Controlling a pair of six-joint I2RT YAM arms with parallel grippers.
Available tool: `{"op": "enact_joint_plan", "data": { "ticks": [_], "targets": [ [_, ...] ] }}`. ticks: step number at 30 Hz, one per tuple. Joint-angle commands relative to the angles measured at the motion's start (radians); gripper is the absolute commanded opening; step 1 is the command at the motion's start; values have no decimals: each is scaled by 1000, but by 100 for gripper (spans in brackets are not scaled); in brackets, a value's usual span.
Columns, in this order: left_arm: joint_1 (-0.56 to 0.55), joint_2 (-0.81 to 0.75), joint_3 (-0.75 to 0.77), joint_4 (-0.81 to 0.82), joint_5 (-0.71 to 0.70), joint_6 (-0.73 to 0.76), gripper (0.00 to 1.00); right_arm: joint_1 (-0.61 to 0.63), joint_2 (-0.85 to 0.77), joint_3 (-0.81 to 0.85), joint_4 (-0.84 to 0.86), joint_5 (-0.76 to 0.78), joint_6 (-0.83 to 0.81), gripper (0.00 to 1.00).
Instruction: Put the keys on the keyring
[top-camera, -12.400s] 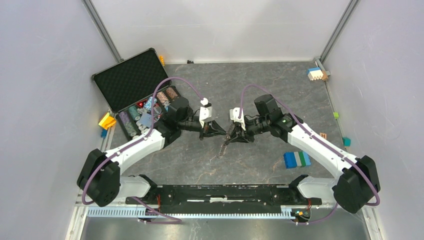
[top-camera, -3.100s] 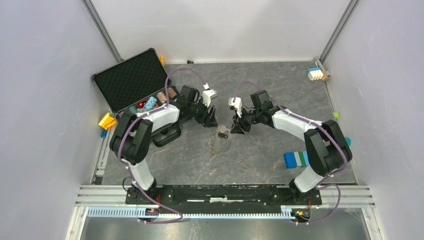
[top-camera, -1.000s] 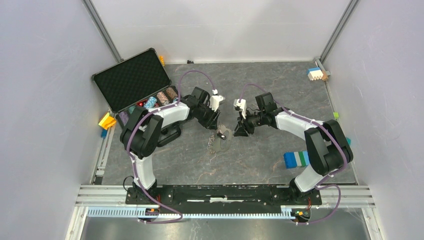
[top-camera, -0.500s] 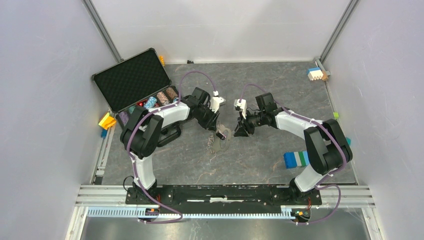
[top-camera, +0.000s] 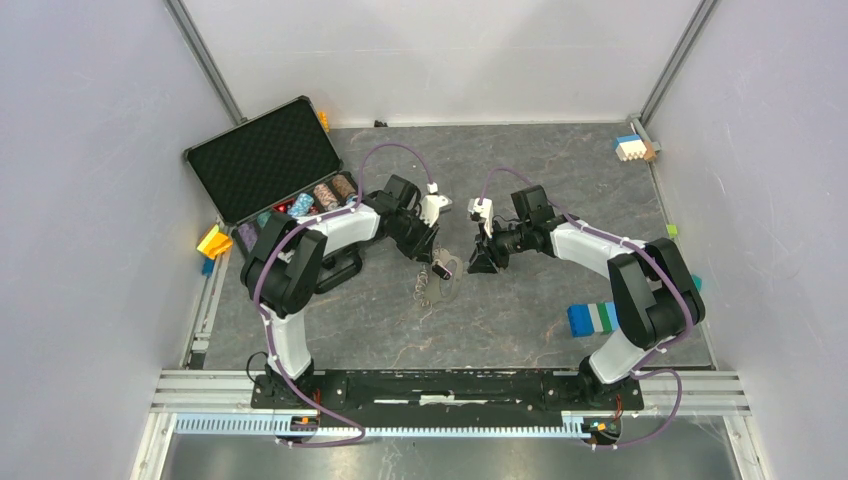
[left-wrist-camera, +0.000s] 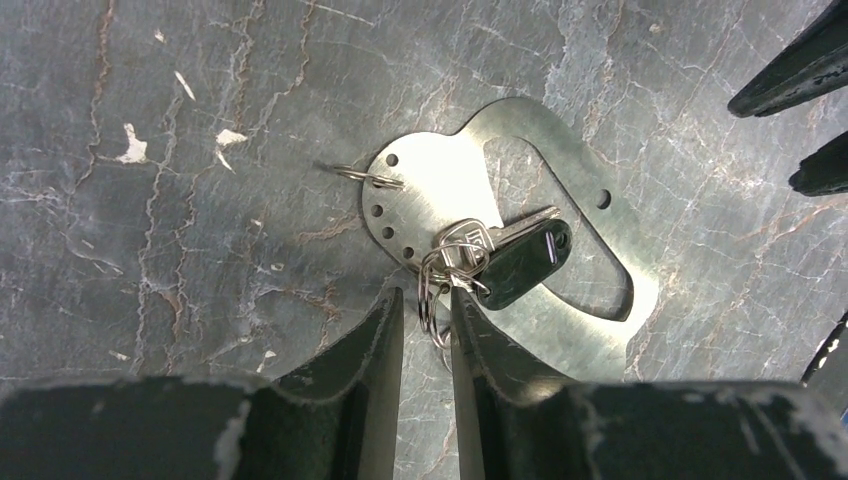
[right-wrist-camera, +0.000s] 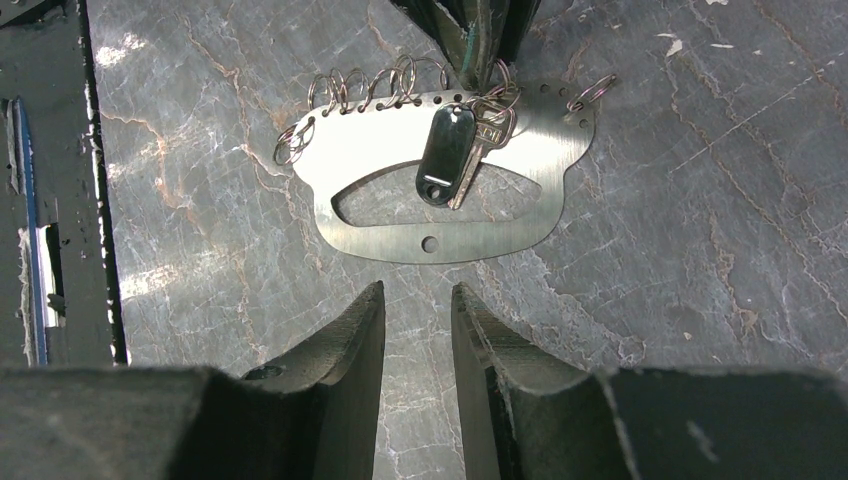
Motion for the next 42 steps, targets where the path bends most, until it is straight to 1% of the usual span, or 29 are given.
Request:
{"op": "enact_joint_plan", "data": {
  "ticks": [1, 10, 12, 15, 18, 29, 42],
  "targets": [
    [-4, -18, 50, -2, 34, 27, 31, -6, 8, -1, 10, -24, -2, 36],
    [-5, -12, 57, -11, 36, 30, 27, -5, 7, -2, 7, -26, -4, 36],
    [-4, -10, 54, -15, 34, 32, 27, -5, 9, -3, 7, -27, -4, 36],
    [-5, -12, 50, -15, 17, 33, 33, -4, 11, -1, 6, -29, -4, 36],
    [-3, -10, 50, -15, 10, 31, 33, -5, 9, -1, 5, -29, -2, 36],
    [-1, 0, 54, -45, -1, 36, 30, -7, 13, -1, 4, -31, -2, 36],
    [0, 24, 73, -29, 14, 22, 22, -7, 12, -3, 4, -32, -4, 36]
  ]
}}
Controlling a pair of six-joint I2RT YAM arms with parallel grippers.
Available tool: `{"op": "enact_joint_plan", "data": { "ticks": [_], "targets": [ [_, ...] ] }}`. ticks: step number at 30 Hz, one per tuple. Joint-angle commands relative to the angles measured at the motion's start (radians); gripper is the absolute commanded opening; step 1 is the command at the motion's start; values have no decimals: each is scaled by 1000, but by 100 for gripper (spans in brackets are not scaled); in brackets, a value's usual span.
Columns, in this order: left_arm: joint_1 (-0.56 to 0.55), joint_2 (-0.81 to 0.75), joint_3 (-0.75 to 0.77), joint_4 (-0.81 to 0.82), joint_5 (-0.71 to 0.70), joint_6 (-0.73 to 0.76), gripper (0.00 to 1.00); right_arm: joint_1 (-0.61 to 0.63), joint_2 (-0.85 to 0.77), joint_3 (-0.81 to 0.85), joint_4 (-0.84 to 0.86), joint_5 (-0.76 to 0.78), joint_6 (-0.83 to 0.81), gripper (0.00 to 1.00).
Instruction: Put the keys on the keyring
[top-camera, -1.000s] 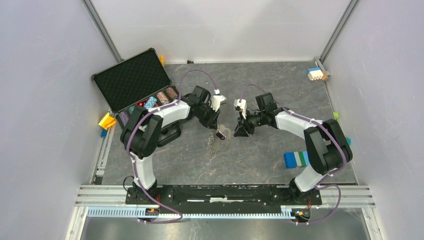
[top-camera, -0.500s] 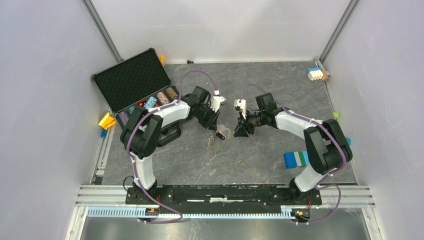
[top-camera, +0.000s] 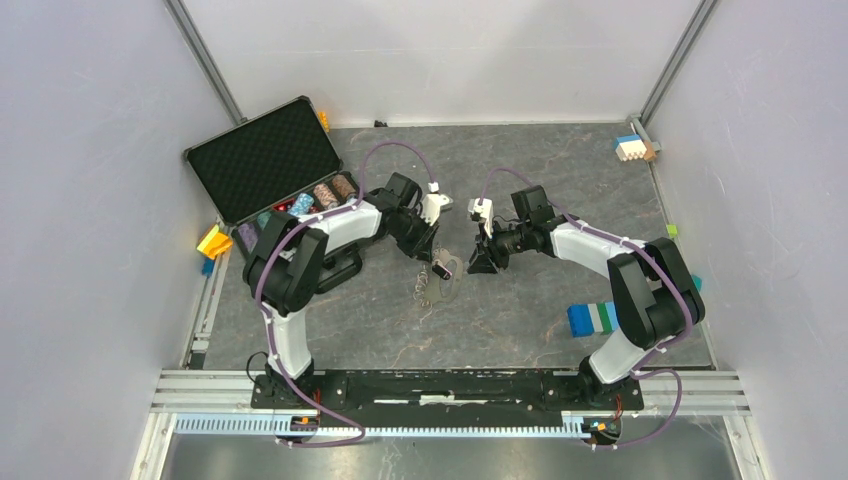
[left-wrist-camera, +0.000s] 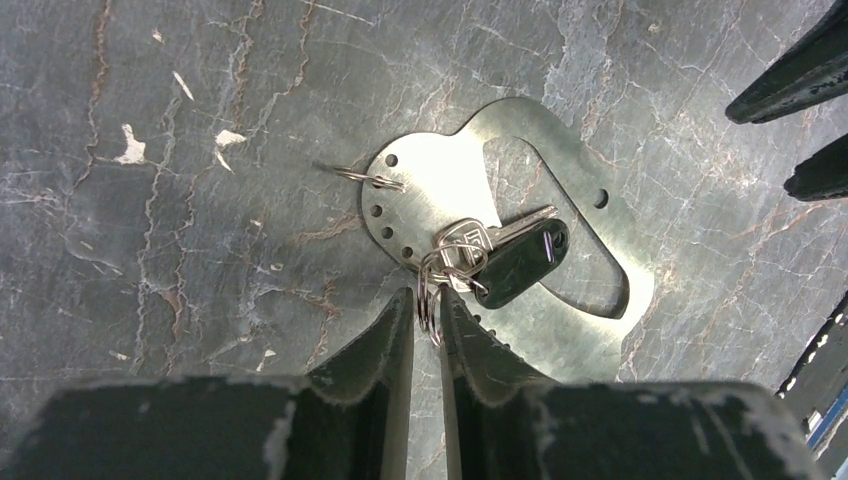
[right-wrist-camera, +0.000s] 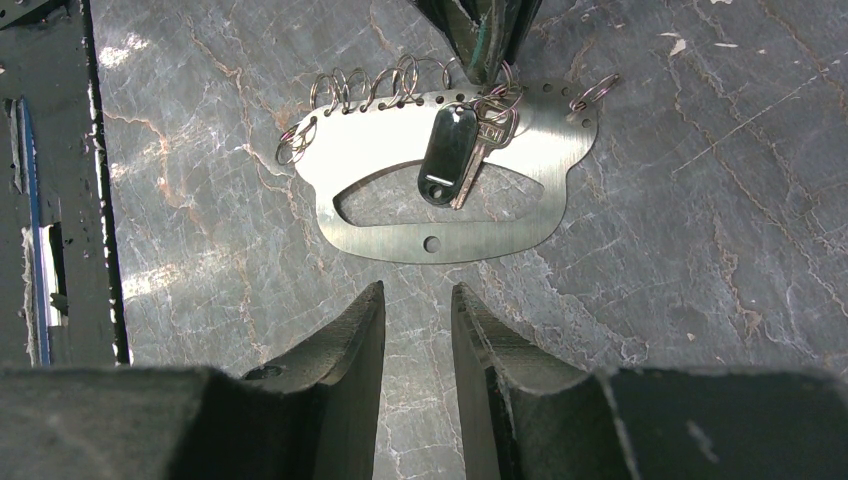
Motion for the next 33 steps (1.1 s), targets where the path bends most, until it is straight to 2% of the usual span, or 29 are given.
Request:
{"op": "enact_joint_plan", "data": {
  "ticks": [1, 12, 21, 33],
  "targets": [
    [0, 14, 40, 15, 8, 21, 20, -7, 10, 0, 3, -26, -4, 36],
    [1, -11, 40, 10, 18, 20, 6, -8, 10, 1, 3, -27, -2, 36],
    [1, -59, 55, -24, 60, 24, 3, -8, 10, 6, -1, -33, -5, 36],
    [-7, -199, 37, -44, 165, -7, 2, 10, -51, 41, -22, -134, -11, 37]
  ]
}}
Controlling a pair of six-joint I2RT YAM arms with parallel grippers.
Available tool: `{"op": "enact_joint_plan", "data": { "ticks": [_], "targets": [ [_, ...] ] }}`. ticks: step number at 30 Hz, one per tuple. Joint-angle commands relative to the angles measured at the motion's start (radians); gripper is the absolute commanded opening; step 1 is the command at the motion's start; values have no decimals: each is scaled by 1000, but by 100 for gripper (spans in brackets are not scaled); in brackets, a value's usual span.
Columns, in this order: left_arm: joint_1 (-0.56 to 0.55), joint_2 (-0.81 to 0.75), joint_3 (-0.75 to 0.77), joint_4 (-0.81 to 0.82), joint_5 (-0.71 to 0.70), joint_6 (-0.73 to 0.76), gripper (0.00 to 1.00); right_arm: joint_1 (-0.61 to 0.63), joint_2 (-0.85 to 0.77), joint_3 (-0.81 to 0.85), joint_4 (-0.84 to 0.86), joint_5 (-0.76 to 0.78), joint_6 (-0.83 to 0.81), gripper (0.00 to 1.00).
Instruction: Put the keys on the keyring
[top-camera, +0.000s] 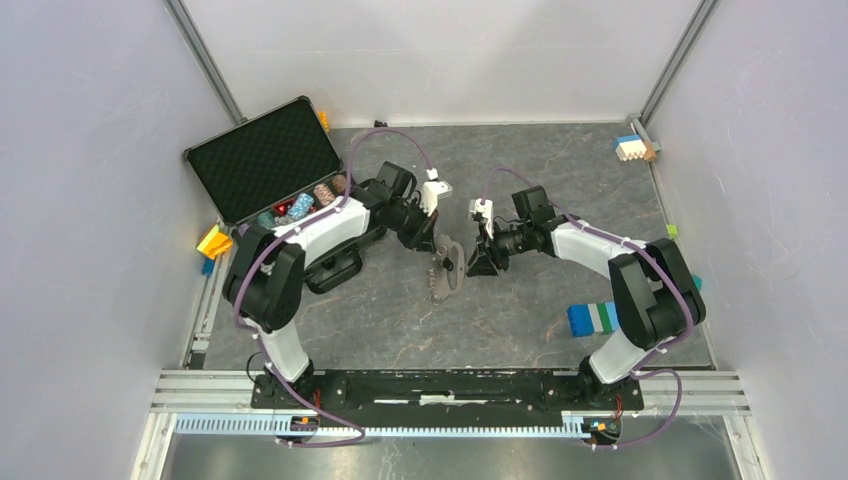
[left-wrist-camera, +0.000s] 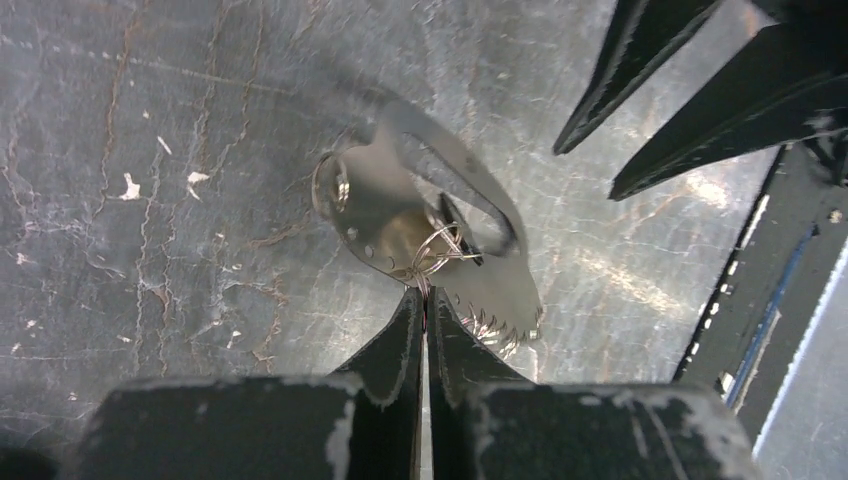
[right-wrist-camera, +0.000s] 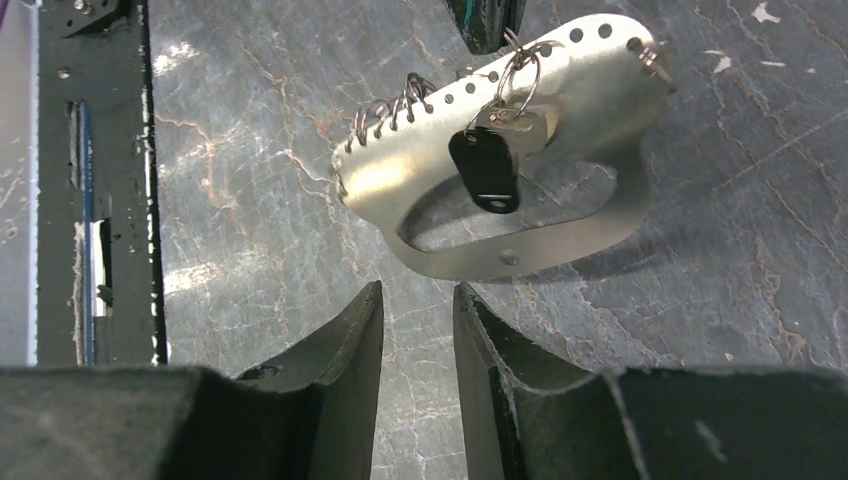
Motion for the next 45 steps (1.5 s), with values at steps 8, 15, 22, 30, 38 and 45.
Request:
{"op": "enact_joint_plan", "data": {
  "ticks": [8, 15, 22, 30, 38, 45],
  "targets": [
    [-19, -172, -37, 60, 161, -51, 2, 54, -135, 53, 54, -94, 40, 39],
    [-52, -245, -67, 67, 144, -17, 2, 56, -199, 58, 85, -84, 76, 40],
    [-86, -279, -63, 68, 80, -8, 2, 75, -230, 36, 179, -97, 167, 40],
    [-107, -306, -82, 103, 42, -15, 2, 77, -226, 3, 237, -89, 237, 36],
    [-110, -320, -98, 125, 38, -21, 2, 77, -195, -16, 239, -80, 265, 32],
    [-112, -330, -107, 138, 37, -24, 2, 77, -173, -10, 272, -83, 291, 26]
  ]
}}
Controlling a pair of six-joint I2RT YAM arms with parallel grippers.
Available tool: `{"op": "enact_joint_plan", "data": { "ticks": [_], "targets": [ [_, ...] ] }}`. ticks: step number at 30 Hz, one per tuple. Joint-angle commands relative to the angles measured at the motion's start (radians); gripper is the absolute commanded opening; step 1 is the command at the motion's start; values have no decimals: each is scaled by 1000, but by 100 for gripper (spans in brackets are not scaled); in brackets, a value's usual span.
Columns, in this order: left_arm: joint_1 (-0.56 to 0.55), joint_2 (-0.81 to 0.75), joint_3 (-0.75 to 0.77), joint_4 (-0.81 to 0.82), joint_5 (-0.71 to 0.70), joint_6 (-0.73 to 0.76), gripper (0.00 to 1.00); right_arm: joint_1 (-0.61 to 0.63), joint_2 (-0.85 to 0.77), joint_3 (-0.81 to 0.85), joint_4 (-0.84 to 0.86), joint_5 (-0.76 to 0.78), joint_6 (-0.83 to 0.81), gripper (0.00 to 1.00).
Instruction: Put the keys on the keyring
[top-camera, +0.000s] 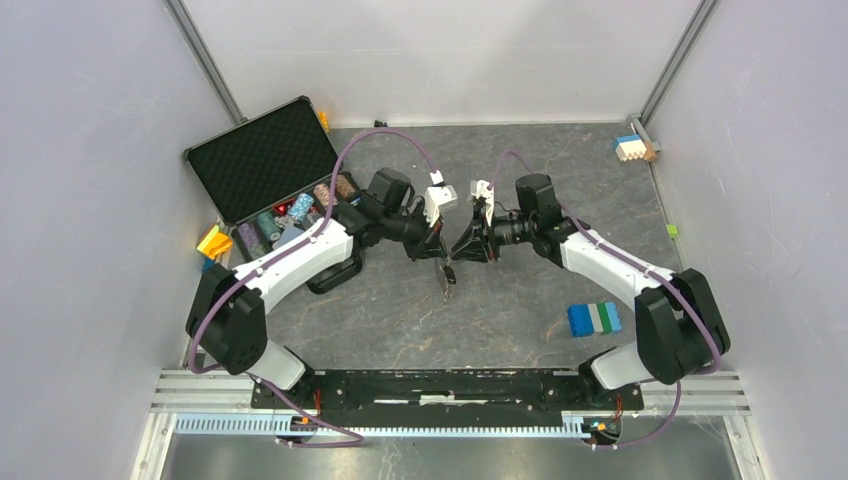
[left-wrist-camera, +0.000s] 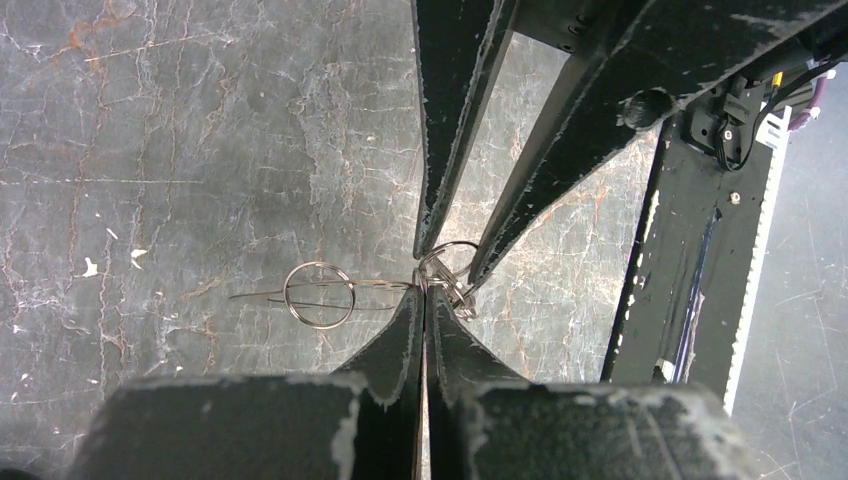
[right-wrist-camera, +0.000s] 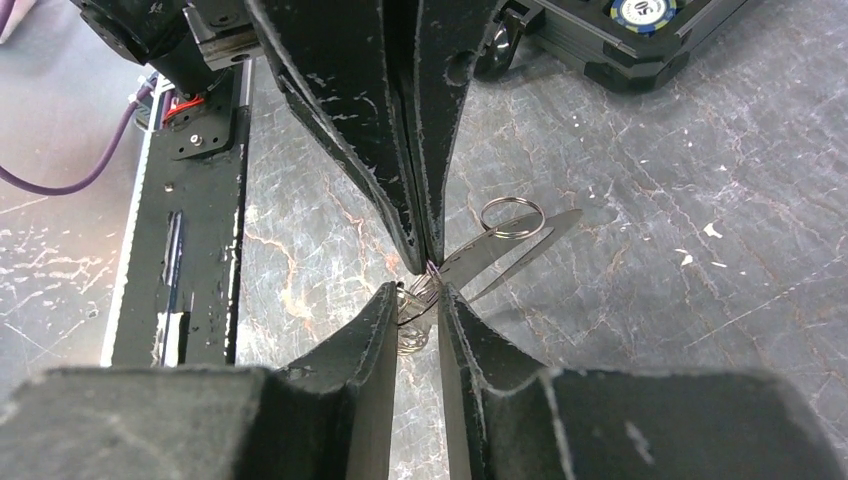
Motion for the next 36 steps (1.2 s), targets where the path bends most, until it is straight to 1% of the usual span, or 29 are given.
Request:
{"op": "enact_joint_plan", "data": {
  "ticks": [1, 3, 10, 15, 21, 29, 36],
  "targets": [
    [-7, -46, 2, 66, -1, -7, 2, 3, 23, 4, 38, -10, 33, 26],
    [-7, -48, 1, 72, -1, -9, 2, 3, 31, 4, 35, -15, 37, 23],
    [-10, -55, -12, 86, -3, -10, 2, 3, 56, 7, 35, -27, 52, 23],
    [-11, -58, -24, 91, -3, 8, 2, 3, 64, 10, 31, -32, 51, 12],
    [-10, -71, -42, 105, 8, 35, 2, -4, 68, 23, -30, -31, 4, 0],
    [-10, -96, -73, 109, 51, 129, 2, -10, 74, 48, -146, -25, -121, 0],
    [-9, -113, -101, 95, 89, 251, 2, -10, 103, 95, -302, -41, -259, 0]
  ]
}}
